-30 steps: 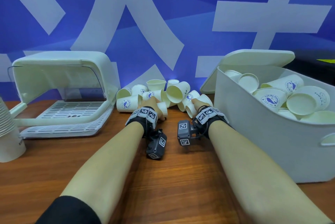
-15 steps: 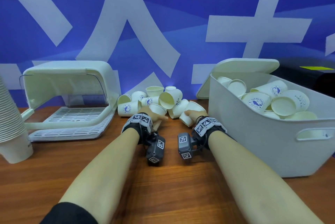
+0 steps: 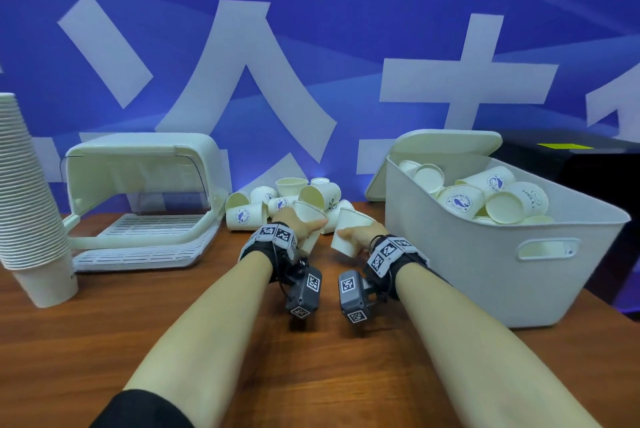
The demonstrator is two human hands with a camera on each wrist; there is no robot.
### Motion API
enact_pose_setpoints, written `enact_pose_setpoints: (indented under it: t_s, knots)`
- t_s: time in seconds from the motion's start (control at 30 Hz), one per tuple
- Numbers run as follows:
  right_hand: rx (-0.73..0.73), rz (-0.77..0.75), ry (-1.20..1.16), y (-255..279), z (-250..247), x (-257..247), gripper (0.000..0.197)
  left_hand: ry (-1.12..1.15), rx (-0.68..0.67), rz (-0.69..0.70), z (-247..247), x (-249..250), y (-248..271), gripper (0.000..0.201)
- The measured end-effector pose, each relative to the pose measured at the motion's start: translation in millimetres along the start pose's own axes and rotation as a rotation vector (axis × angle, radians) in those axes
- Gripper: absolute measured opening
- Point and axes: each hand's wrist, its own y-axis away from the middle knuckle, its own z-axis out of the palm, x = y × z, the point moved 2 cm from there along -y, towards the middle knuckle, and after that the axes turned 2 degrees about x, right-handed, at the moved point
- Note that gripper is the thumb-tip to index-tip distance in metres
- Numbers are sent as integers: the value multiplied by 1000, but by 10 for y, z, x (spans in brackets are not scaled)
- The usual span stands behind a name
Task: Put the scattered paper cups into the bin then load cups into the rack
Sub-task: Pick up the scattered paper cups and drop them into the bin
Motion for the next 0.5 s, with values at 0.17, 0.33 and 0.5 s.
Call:
enact_pose_setpoints:
  t_s: [0.17,0.33,0.5]
  knots:
    - [51,11,-99,143,-65,-131,72,204,43,-3,-26,107,36,67]
    - [56,-84,-260,192,-54,-304,86,503,137,-21,-156,294,44,95]
    - [60,-198,-348,417,-182,-578,60,700,179,74,-282,468,99,88]
